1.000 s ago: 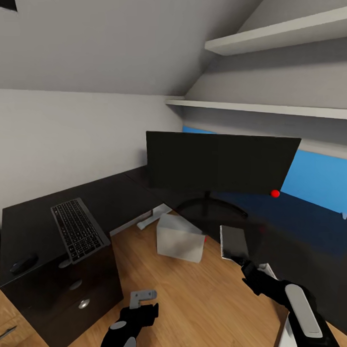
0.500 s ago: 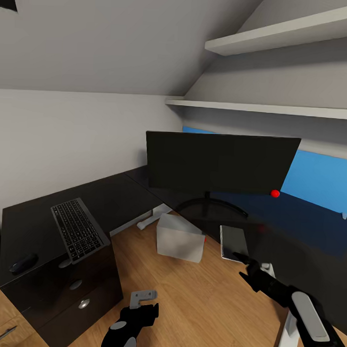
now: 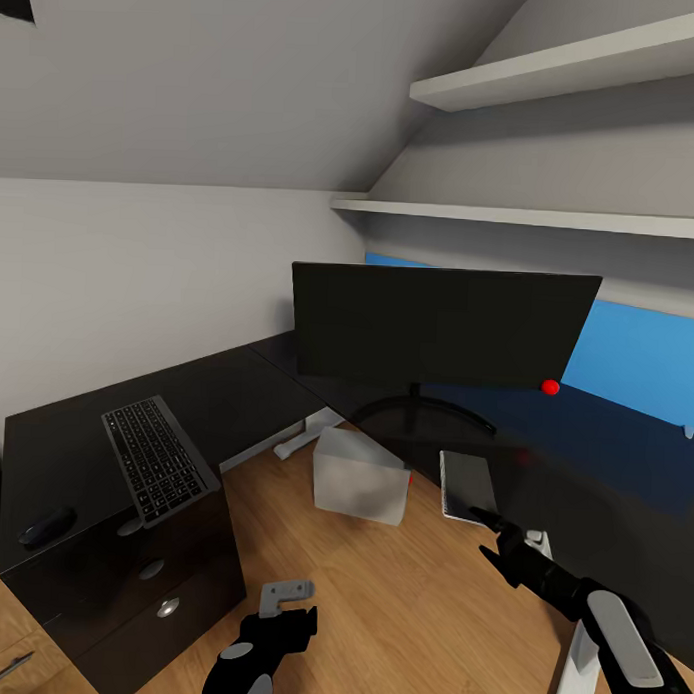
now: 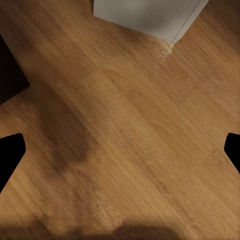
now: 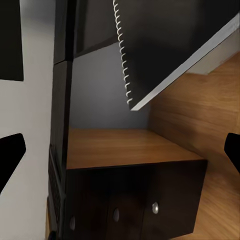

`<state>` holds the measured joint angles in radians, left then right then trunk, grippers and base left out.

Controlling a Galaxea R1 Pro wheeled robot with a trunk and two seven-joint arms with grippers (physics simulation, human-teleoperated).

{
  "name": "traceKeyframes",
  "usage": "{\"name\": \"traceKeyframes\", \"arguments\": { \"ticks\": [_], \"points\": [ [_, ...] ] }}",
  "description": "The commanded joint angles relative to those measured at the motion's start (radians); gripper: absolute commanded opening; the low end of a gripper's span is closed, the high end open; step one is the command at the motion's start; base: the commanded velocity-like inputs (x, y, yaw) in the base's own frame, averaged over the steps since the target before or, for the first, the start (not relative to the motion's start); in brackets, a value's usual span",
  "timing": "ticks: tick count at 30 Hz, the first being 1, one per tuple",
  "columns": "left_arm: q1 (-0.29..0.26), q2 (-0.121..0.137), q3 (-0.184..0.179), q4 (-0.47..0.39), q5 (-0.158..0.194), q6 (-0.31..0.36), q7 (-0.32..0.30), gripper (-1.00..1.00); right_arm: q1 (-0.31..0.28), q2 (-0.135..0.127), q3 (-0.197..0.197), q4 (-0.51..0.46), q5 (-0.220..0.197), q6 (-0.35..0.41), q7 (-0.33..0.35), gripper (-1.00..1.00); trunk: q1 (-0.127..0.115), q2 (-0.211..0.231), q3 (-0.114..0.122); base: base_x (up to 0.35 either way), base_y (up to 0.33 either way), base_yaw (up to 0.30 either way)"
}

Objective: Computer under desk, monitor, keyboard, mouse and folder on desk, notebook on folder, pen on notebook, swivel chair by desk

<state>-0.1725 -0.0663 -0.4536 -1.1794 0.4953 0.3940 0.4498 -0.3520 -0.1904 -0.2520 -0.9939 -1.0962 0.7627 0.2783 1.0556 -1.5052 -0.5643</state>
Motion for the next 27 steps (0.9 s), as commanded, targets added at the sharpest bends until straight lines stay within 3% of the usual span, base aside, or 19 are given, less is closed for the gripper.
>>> {"name": "traceKeyframes", "arguments": {
  "ticks": [1, 4, 14, 23, 27],
  "points": [
    [-0.001, 0.0, -0.002, -0.001, 0.009, 0.002, 0.009, 1.0, -0.001, -0.001, -0.002, 0.003, 0.003, 0.005, 0.006, 1.0, 0.0, -0.001, -0.001, 0.0, 0.0, 0.0],
    [-0.001, 0.0, -0.002, -0.002, 0.009, 0.002, 0.009, 1.0, -0.001, -0.004, -0.002, 0.013, 0.003, 0.004, 0.01, 1.0, 0.0, -0.001, -0.001, 0.0, 0.0, 0.0],
    [-0.001, -0.001, -0.004, -0.002, 0.009, 0.002, 0.01, 1.0, -0.001, -0.006, -0.002, 0.019, 0.0, -0.035, 0.023, 1.0, 0.038, -0.071, -0.032, 0.0, 0.0, 0.0],
    [-0.001, -0.001, -0.005, -0.002, 0.008, 0.002, 0.01, 1.0, -0.001, 0.015, 0.002, 0.0, -0.002, -0.267, 0.042, 1.0, 0.073, -0.134, -0.061, 0.0, 0.0, 0.0],
    [-0.001, -0.001, -0.005, -0.002, 0.008, 0.002, 0.009, 1.0, -0.001, 0.024, 0.002, 0.0, -0.001, -0.294, 0.045, 1.0, 0.08, -0.148, -0.067, 0.0, 0.0, 0.0]
  ]
}}
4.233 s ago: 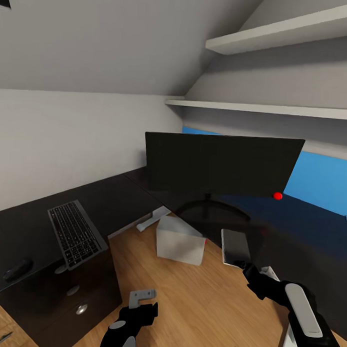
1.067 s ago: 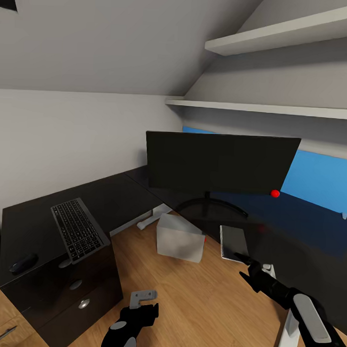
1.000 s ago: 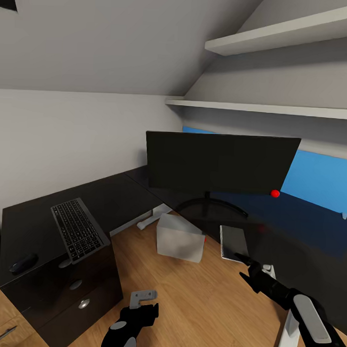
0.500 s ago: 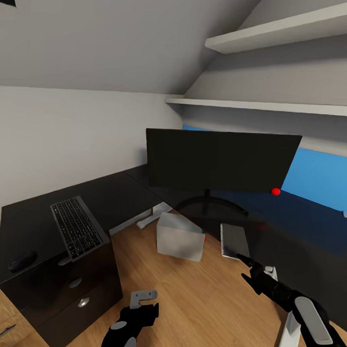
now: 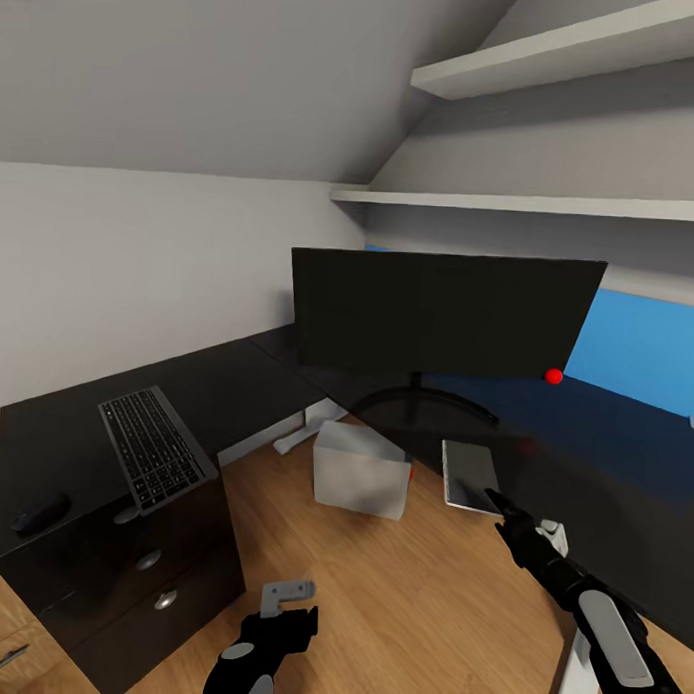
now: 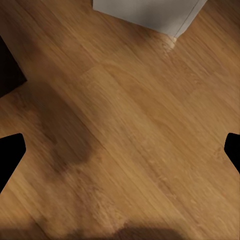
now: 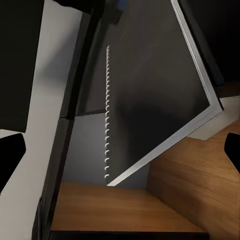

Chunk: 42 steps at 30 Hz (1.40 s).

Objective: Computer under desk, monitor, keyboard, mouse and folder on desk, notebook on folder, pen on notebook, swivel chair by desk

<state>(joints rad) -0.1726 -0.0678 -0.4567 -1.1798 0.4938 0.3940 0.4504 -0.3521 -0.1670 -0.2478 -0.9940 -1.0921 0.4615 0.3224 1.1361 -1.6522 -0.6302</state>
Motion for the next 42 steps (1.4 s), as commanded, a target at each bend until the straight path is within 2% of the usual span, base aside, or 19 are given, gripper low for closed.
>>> {"name": "traceKeyframes", "arguments": {
  "ticks": [1, 13, 16, 19, 23, 26, 29, 37, 42],
  "points": [
    [-0.001, 0.0, -0.002, -0.001, 0.01, 0.002, 0.009, 1.0, -0.001, 0.004, -0.002, 0.0, -0.006, 0.001, 0.002, 1.0, 0.0, -0.001, -0.001, 0.0, 0.0, 0.0],
    [-0.001, 0.002, -0.002, -0.001, 0.01, 0.002, 0.01, 1.0, -0.001, 0.01, 0.0, 0.02, -0.011, -0.006, -0.001, 1.0, 0.0, -0.001, -0.001, 0.0, 0.0, 0.0],
    [-0.001, 0.002, -0.002, -0.001, 0.01, 0.002, 0.01, 1.0, -0.001, 0.014, 0.0, 0.028, -0.013, -0.005, -0.001, 1.0, 0.011, -0.022, -0.01, 0.0, 0.0, 0.0],
    [-0.001, 0.002, -0.002, -0.001, 0.009, 0.002, 0.01, 1.0, 0.0, 0.027, -0.003, 0.035, -0.051, -0.001, 0.0, 1.0, 0.023, -0.043, -0.02, 0.0, 0.0, 0.0],
    [-0.001, 0.002, -0.002, -0.001, 0.009, 0.002, 0.01, 1.0, -0.001, 0.031, -0.003, 0.037, -0.138, 0.006, -0.001, 1.0, 0.038, -0.071, -0.032, 0.0, 0.0, 0.0],
    [-0.001, 0.002, -0.002, -0.001, 0.009, 0.002, 0.01, 1.0, -0.001, 0.031, -0.002, 0.041, -0.185, 0.008, -0.002, 1.0, 0.05, -0.092, -0.042, 0.0, 0.0, 0.0],
    [-0.001, 0.002, -0.002, -0.001, 0.009, 0.002, 0.01, 1.0, -0.001, 0.033, 0.0, 0.043, -0.219, 0.009, -0.003, 1.0, 0.05, -0.092, -0.042, 0.0, 0.0, 0.0],
    [-0.001, 0.002, -0.002, -0.001, 0.009, 0.002, 0.01, 1.0, -0.001, 0.039, 0.003, 0.043, -0.237, 0.025, -0.001, 1.0, 0.05, -0.092, -0.042, 0.0, 0.0, 0.0],
    [-0.001, 0.002, -0.002, -0.002, 0.009, 0.001, 0.01, 1.0, -0.001, 0.039, 0.002, 0.04, -0.239, 0.029, 0.0, 1.0, 0.069, -0.127, -0.057, 0.0, 0.0, 0.0]
  ]
}}
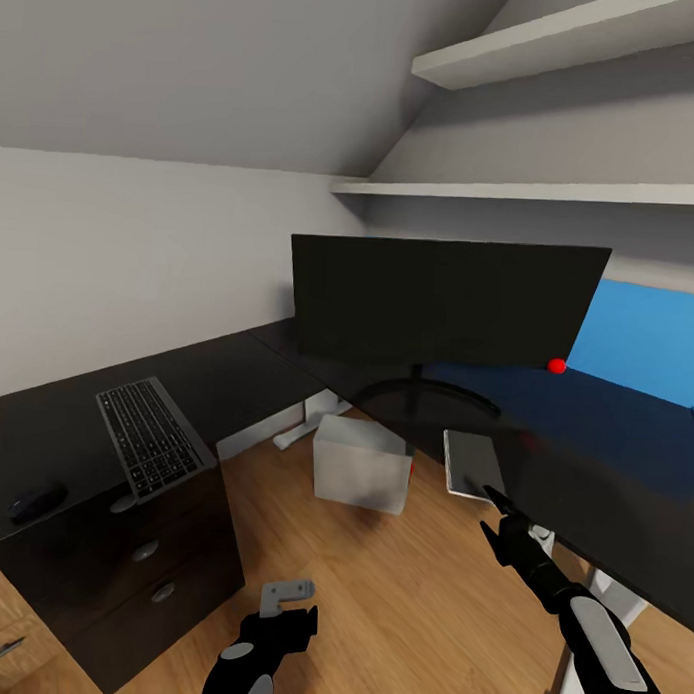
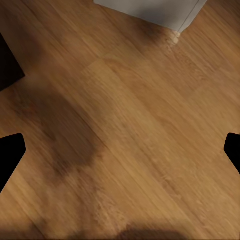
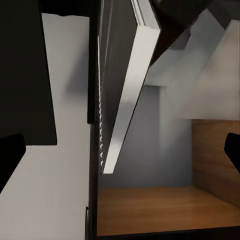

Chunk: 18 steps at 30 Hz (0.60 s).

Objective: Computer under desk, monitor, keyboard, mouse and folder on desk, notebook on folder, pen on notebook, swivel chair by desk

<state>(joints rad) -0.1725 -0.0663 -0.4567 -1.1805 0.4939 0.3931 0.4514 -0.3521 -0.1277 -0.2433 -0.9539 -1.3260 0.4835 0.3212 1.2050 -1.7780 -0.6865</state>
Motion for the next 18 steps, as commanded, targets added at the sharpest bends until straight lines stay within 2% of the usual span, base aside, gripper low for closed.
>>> {"name": "traceKeyframes", "arguments": {
  "ticks": [1, 10, 18],
  "points": [
    [-0.001, 0.0, -0.002, -0.002, 0.009, 0.001, 0.009, 1.0, -0.001, 0.0, -0.002, 0.0, -0.005, 0.008, 0.001, 1.0, 0.004, -0.008, -0.004, 0.0, 0.0, 0.0],
    [-0.001, 0.0, -0.002, -0.002, 0.009, 0.002, 0.009, 1.0, -0.001, -0.001, -0.003, 0.0, -0.006, 0.009, 0.001, 1.0, 0.038, -0.071, -0.032, 0.0, 0.0, 0.0],
    [-0.001, 0.0, -0.002, -0.002, 0.01, 0.002, 0.009, 1.0, -0.001, -0.001, -0.004, -0.002, -0.006, 0.009, 0.001, 1.0, 0.038, -0.071, -0.032, 0.0, 0.0, 0.0]
  ]
}}
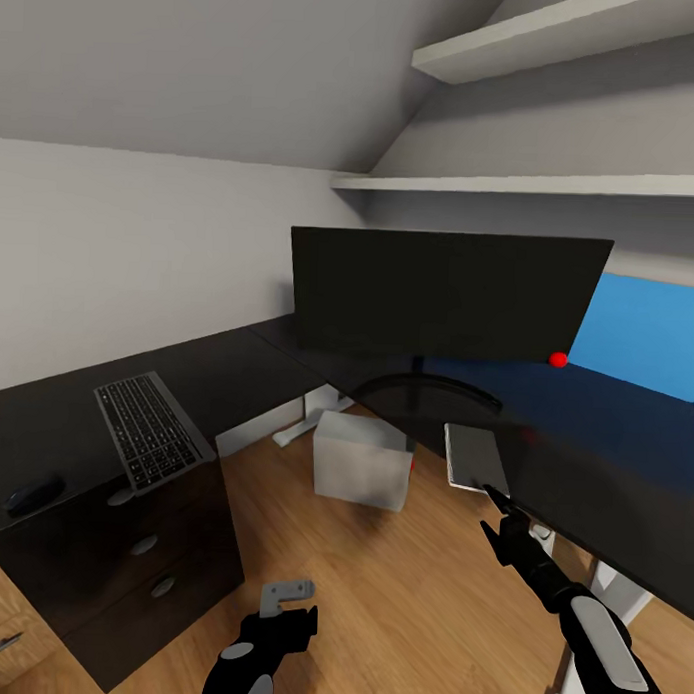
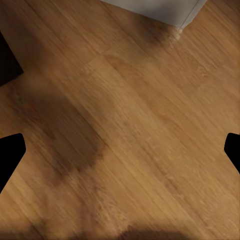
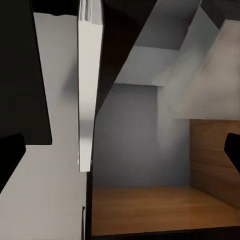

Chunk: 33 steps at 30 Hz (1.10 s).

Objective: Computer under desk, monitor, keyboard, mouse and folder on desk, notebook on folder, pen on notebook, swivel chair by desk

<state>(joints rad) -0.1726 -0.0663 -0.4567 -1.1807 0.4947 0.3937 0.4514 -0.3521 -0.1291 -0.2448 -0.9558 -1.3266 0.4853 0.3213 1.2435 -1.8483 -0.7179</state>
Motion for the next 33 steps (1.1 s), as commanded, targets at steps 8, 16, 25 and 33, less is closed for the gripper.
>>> {"name": "traceKeyframes", "arguments": {
  "ticks": [8, 16, 25, 33],
  "points": [
    [-0.001, 0.003, -0.007, -0.001, 0.009, 0.002, 0.008, 1.0, -0.001, 0.0, -0.004, -0.014, -0.004, 0.016, 0.028, 1.0, 0.0, 0.0, -0.001, 0.0, 0.0, 0.0],
    [-0.001, 0.002, -0.008, 0.0, 0.009, 0.002, 0.007, 1.0, -0.001, 0.0, -0.001, -0.028, -0.001, 0.019, 0.116, 1.0, 0.0, 0.0, -0.001, 0.0, 0.0, 0.0],
    [-0.001, 0.003, -0.009, 0.0, 0.008, 0.002, 0.007, 1.0, -0.001, -0.002, 0.0, -0.025, 0.004, 0.019, 0.122, 1.0, 0.0, 0.0, -0.001, 0.0, 0.0, 0.0],
    [-0.001, 0.002, -0.009, 0.0, 0.009, 0.002, 0.007, 1.0, -0.001, -0.004, 0.001, -0.022, 0.012, 0.017, 0.123, 1.0, 0.0, 0.0, -0.001, 0.0, 0.0, 0.0]
  ]
}}
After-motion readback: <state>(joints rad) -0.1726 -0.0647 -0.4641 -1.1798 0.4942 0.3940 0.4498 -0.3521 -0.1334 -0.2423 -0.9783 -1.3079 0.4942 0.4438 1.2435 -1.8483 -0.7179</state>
